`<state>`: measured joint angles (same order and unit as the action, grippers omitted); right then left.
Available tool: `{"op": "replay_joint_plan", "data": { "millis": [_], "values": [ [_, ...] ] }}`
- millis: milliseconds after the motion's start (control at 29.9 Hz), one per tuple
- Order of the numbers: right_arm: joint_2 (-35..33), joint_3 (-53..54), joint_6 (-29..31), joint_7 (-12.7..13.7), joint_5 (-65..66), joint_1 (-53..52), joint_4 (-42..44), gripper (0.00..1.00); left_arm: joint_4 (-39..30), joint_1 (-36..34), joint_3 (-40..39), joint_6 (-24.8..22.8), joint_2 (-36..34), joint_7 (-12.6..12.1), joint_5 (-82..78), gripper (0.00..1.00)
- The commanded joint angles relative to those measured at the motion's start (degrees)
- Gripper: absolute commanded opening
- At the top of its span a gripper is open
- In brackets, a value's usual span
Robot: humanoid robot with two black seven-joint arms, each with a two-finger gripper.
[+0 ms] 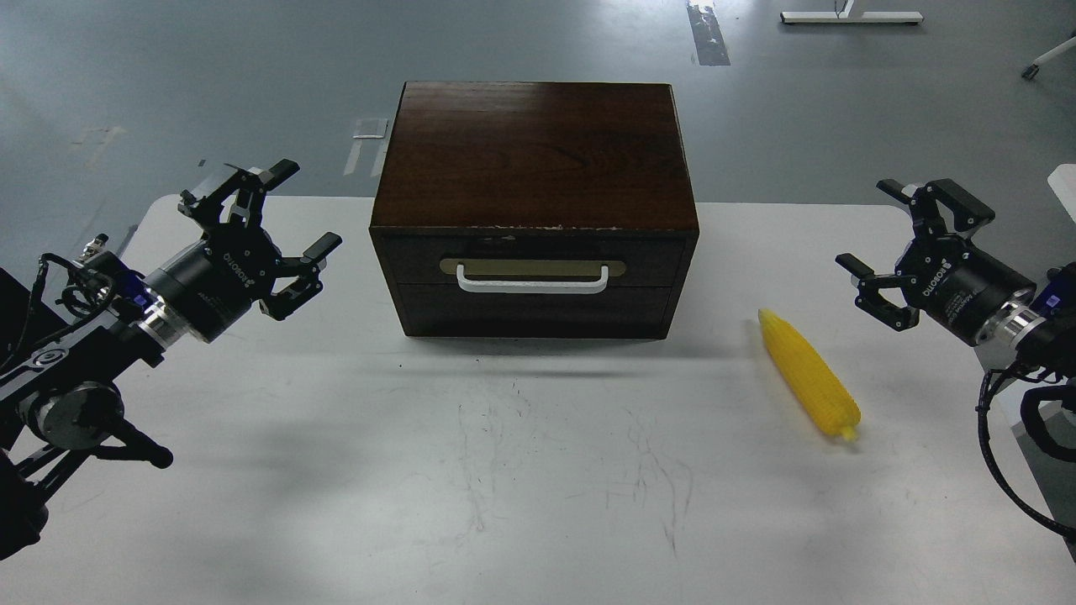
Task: Put corn in drawer with both arms
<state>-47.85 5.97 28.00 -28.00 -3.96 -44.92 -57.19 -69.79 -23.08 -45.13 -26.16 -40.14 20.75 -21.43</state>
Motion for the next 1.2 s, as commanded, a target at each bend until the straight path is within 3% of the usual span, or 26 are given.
{"op": "replay_joint_plan", "data": {
  "millis": [0, 435, 602, 802, 1003, 1170],
  "values": [
    [0.13, 0.00, 0.00, 0.00, 0.00, 0.01, -0.03, 1.00, -0.08, 1.01, -1.10, 0.06, -0.29, -0.01, -0.01, 0.98],
    [-0.05, 0.44, 0.00, 0.00, 0.00, -0.08, 0.06, 1.00, 1.50, -0.56, -4.00, -1.84, -2.83, 0.52, 0.17, 0.98],
    [-0.40, 1.23, 0.00, 0.00, 0.00, 0.01, 0.24, 1.00, 1.06, -10.57, -3.39, -1.84, -4.16, 0.70, -5.53, 0.98],
    [-0.49, 1.50, 0.00, 0.00, 0.09, 0.01, 0.24, 1.00, -0.78, -24.02, -2.42, -1.84, -3.19, 3.25, -25.65, 0.98],
    [-0.40, 1.67, 0.00, 0.00, 0.09, 0.01, 1.03, 1.00, -9.40, -35.27, 5.48, -1.84, 1.02, 3.95, -51.75, 0.98],
    [-0.40, 1.76, 0.00, 0.00, 0.09, 0.01, 1.03, 1.00, -9.49, -48.62, 21.11, -1.84, 6.82, 7.25, -68.20, 0.98]
  ]
}}
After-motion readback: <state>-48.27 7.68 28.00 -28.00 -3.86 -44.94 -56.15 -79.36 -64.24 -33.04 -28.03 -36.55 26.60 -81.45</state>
